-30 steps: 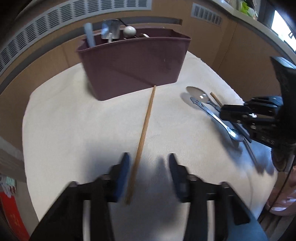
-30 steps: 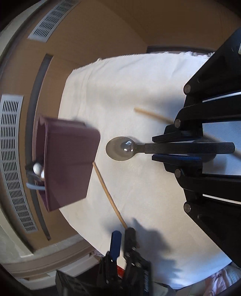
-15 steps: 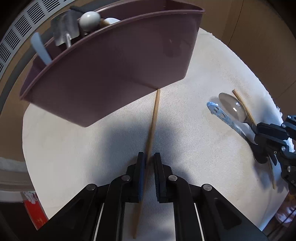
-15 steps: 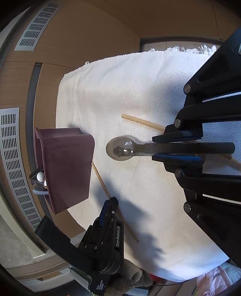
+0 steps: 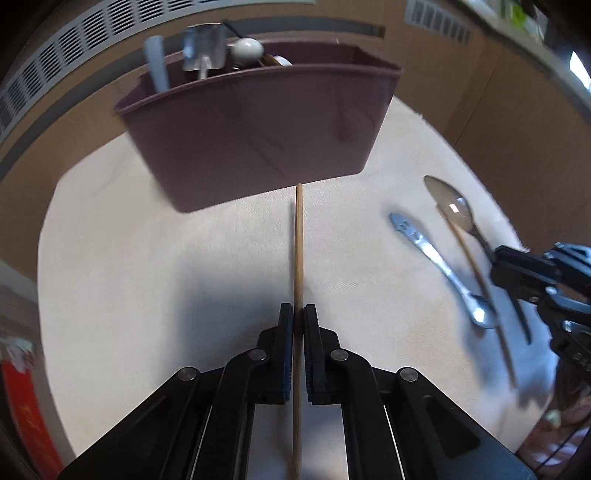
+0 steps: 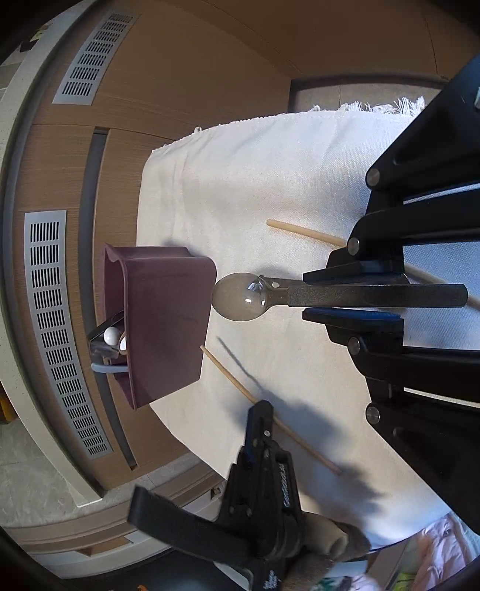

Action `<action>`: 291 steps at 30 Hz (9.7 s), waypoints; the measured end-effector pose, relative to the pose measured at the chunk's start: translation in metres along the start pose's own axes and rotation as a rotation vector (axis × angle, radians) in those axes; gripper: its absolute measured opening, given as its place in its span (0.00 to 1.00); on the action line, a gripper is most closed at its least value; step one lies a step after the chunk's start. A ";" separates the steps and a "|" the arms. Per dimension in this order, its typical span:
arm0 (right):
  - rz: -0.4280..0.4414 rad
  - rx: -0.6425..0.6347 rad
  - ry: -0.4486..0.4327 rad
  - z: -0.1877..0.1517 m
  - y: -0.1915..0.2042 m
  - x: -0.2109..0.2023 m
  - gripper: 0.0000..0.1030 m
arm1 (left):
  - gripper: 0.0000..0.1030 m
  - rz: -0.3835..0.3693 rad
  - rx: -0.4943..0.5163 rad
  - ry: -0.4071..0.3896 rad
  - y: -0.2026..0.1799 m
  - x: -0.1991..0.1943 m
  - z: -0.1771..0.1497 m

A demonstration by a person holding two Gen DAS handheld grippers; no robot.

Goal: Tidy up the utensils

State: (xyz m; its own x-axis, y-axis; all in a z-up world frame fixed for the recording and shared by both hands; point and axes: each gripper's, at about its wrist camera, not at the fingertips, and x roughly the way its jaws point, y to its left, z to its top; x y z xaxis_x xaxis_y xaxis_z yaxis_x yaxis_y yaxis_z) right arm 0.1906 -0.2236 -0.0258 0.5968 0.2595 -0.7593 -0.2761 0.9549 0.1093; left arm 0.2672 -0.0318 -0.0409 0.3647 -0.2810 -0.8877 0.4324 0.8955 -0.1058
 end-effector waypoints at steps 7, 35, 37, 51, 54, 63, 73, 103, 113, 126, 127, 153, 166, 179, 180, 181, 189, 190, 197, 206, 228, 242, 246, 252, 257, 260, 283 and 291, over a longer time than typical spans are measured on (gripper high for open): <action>-0.012 0.000 -0.051 0.001 0.009 -0.018 0.10 | 0.05 -0.071 -0.115 -0.189 0.010 -0.050 -0.030; -0.010 -0.015 -0.039 0.010 0.013 -0.013 0.11 | 0.10 0.050 0.088 0.177 -0.020 0.003 0.002; -0.008 -0.009 -0.046 0.010 0.014 -0.013 0.10 | 0.09 0.080 0.097 0.149 -0.024 0.002 -0.002; 0.011 0.027 -0.238 0.034 0.015 -0.056 0.11 | 0.05 -0.054 -0.185 -0.462 -0.010 -0.123 -0.032; -0.001 -0.005 -0.348 0.062 0.022 -0.079 0.11 | 0.06 -0.063 -0.162 -0.606 -0.013 -0.167 -0.013; 0.005 -0.133 -0.576 0.162 0.043 -0.078 0.11 | 0.06 -0.047 -0.156 -0.859 0.018 -0.203 0.097; 0.054 -0.179 -0.482 0.204 0.031 0.014 0.11 | 0.06 -0.020 -0.188 -0.784 0.064 -0.134 0.153; 0.048 -0.101 -0.363 0.166 0.009 0.022 0.10 | 0.36 0.108 -0.534 -0.497 0.178 -0.077 0.040; 0.021 -0.120 -0.236 0.105 0.022 -0.012 0.08 | 0.49 0.126 -0.735 -0.393 0.233 -0.083 -0.042; -0.058 -0.080 -0.304 0.081 0.018 -0.068 0.07 | 0.63 0.045 -0.642 -0.339 0.167 -0.087 -0.091; -0.052 -0.085 -0.311 0.082 0.021 -0.073 0.07 | 0.65 0.027 -0.620 -0.323 0.156 -0.083 -0.092; -0.040 0.012 -0.023 0.153 0.030 -0.081 0.07 | 0.79 -0.154 -0.404 -0.239 0.040 -0.057 -0.107; -0.042 -0.047 0.046 0.109 0.046 -0.052 0.08 | 0.81 -0.163 -0.381 -0.225 0.037 -0.048 -0.094; -0.019 -0.156 0.132 0.012 0.040 -0.038 0.56 | 0.81 -0.151 -0.282 -0.118 -0.004 -0.028 -0.080; -0.037 -0.157 0.134 0.007 0.036 -0.038 0.56 | 0.81 -0.156 -0.271 -0.106 -0.008 -0.025 -0.078; -0.061 -0.155 0.137 0.002 0.031 -0.037 0.56 | 0.81 -0.162 -0.259 -0.093 -0.014 -0.022 -0.076; -0.116 -0.045 0.194 -0.016 -0.004 0.010 0.51 | 0.81 -0.144 -0.162 -0.051 -0.056 -0.017 -0.070; -0.126 -0.058 0.185 -0.016 -0.001 0.013 0.50 | 0.81 -0.126 -0.152 -0.055 -0.058 -0.019 -0.072; -0.115 -0.161 0.151 -0.004 0.022 0.039 0.40 | 0.81 -0.075 -0.129 -0.026 -0.061 -0.023 -0.081; -0.118 -0.039 0.135 -0.026 -0.020 0.000 0.27 | 0.81 -0.058 -0.062 0.010 -0.084 -0.023 -0.085; -0.112 0.053 0.057 -0.039 -0.024 -0.013 0.20 | 0.82 0.366 0.057 -0.031 -0.080 -0.027 -0.101; -0.060 0.090 0.114 -0.019 -0.020 0.012 0.05 | 0.40 -0.017 0.020 0.033 -0.063 -0.021 -0.050; -0.050 0.102 0.078 -0.018 -0.029 -0.004 0.05 | 0.21 0.038 0.085 0.133 -0.064 0.008 -0.013; -0.013 0.115 0.019 -0.015 -0.029 -0.019 0.05 | 0.12 0.058 0.158 0.223 -0.077 0.017 -0.004; -0.002 0.114 -0.055 -0.015 -0.021 -0.042 0.05 | 0.12 -0.009 0.065 0.073 -0.071 -0.019 -0.033; 0.009 0.116 -0.079 -0.016 -0.016 -0.055 0.05 | 0.12 -0.046 -0.028 -0.076 -0.064 -0.054 -0.055; -0.063 -0.010 -0.531 0.204 0.015 -0.154 0.05 | 0.12 0.085 -0.111 -0.964 -0.009 -0.239 0.107; -0.061 -0.032 -0.411 0.222 0.017 -0.072 0.05 | 0.12 0.080 -0.165 -0.888 0.040 -0.175 0.138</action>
State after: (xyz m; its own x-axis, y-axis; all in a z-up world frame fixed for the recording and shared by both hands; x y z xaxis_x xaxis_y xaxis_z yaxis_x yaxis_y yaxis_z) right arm 0.3100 -0.1943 0.1736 0.8620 0.2444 -0.4440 -0.2499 0.9671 0.0472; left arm 0.3346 0.0050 0.1722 0.9199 -0.3177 -0.2297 0.2800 0.9425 -0.1824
